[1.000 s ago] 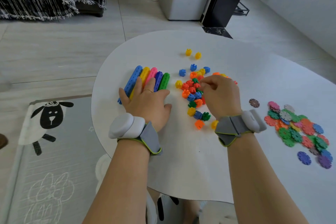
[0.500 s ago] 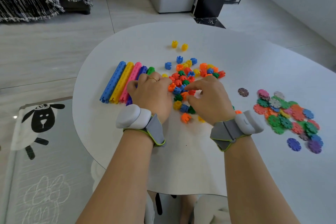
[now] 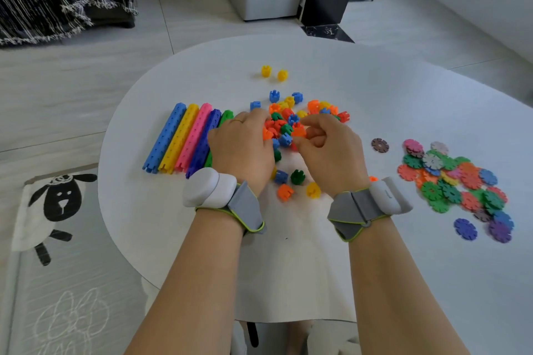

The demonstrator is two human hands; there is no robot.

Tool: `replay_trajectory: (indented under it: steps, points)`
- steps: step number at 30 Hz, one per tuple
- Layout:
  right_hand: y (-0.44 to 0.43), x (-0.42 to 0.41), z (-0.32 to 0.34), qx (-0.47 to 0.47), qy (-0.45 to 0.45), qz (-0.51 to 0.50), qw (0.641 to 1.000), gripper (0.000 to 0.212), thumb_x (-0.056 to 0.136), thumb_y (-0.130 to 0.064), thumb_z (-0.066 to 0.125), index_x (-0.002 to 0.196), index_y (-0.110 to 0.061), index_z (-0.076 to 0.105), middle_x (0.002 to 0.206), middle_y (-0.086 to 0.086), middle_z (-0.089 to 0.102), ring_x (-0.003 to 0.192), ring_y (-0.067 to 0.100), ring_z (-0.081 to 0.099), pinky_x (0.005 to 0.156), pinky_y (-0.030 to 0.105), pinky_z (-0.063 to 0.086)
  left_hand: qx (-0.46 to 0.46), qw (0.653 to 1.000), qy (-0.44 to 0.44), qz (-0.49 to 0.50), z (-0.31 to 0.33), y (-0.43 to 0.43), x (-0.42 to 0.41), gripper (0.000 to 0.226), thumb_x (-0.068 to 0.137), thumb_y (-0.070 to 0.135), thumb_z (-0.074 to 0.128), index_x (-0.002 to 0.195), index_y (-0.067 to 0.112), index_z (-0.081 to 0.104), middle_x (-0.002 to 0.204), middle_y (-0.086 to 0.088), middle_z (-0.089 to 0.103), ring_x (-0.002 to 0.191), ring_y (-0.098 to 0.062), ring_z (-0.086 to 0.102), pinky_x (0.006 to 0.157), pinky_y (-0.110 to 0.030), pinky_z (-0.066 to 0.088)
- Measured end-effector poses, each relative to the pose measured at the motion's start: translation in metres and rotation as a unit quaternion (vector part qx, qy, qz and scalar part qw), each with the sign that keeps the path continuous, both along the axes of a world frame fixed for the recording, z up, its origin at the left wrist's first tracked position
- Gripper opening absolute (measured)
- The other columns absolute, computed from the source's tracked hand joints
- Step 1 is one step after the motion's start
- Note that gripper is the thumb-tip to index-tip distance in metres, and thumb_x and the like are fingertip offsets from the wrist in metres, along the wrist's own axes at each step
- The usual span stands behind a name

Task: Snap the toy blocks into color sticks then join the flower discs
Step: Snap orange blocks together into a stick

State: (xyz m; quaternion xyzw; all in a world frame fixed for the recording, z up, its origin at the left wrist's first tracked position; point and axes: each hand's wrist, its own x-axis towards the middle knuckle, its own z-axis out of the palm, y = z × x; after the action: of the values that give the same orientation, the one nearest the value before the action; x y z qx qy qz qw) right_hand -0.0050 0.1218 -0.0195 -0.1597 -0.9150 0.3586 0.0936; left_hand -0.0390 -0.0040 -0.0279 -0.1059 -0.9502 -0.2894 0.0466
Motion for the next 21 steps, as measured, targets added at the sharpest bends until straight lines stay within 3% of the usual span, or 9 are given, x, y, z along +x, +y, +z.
replay_trajectory:
  steps: [3,5,9,11,13,16,21]
  points:
    - [-0.003,0.003,0.000,-0.093,0.003,0.004,0.996,0.032,0.084,-0.005,0.056,0.106,-0.024,0.069,0.085,-0.003,0.069,0.080,0.011,0.067,0.088,0.032,0.052,0.075,0.996,-0.026,-0.037,0.002,0.004,0.005,0.049,0.088,0.009,0.054,0.133,0.024,0.043,0.113,-0.003,0.061,0.102,-0.025,0.057,0.087,-0.042,0.047]
    - [-0.003,0.005,0.002,-0.183,0.024,-0.017,0.983,0.029,0.081,-0.003,0.059,0.099,-0.022,0.071,0.087,-0.002,0.072,0.078,0.011,0.070,0.087,0.037,0.054,0.084,0.994,-0.033,-0.060,0.002,0.007,0.006,0.051,0.086,0.006,0.054,0.133,0.026,0.042,0.109,-0.002,0.062,0.099,-0.025,0.058,0.085,-0.043,0.048]
    - [0.001,0.008,0.002,-0.224,0.046,-0.044,0.972,0.026,0.076,-0.012,0.074,0.099,-0.022,0.071,0.089,-0.004,0.071,0.072,0.007,0.068,0.080,0.030,0.055,0.115,0.990,-0.025,-0.073,0.000,0.009,0.007,0.048,0.083,0.002,0.056,0.126,0.023,0.050,0.101,0.001,0.065,0.097,-0.022,0.059,0.086,-0.041,0.049]
    - [0.003,0.008,0.003,-0.251,0.056,-0.060,0.964,0.018,0.081,-0.011,0.071,0.098,-0.014,0.071,0.072,-0.005,0.069,0.060,0.007,0.066,0.069,0.025,0.056,0.136,0.988,-0.020,-0.074,0.001,0.011,0.009,0.046,0.082,0.002,0.058,0.123,0.021,0.054,0.099,0.002,0.067,0.095,-0.021,0.061,0.086,-0.039,0.050]
    - [0.006,0.008,0.004,-0.306,0.069,-0.070,0.947,0.014,0.087,-0.007,0.064,0.101,-0.006,0.068,0.070,-0.001,0.068,0.057,0.008,0.066,0.060,0.020,0.053,0.151,0.986,-0.017,-0.073,0.001,0.014,0.010,0.043,0.081,0.003,0.061,0.121,0.020,0.056,0.097,0.004,0.067,0.092,-0.019,0.063,0.086,-0.037,0.051]
    - [0.010,0.009,0.004,-0.359,0.073,-0.062,0.929,0.010,0.088,-0.005,0.063,0.097,-0.007,0.067,0.081,0.008,0.071,0.070,0.013,0.070,0.065,0.020,0.055,0.167,0.983,-0.031,-0.072,0.004,0.017,0.011,0.041,0.081,0.004,0.061,0.119,0.020,0.057,0.092,0.008,0.065,0.090,-0.015,0.064,0.087,-0.033,0.051]
    - [0.013,0.012,0.003,-0.372,0.057,-0.030,0.926,0.011,0.087,-0.008,0.066,0.085,-0.017,0.070,0.081,0.006,0.074,0.078,0.016,0.072,0.075,0.027,0.058,0.186,0.979,-0.042,-0.070,0.007,0.021,0.012,0.039,0.080,0.005,0.063,0.115,0.021,0.059,0.096,0.006,0.069,0.089,-0.012,0.065,0.087,-0.031,0.052]
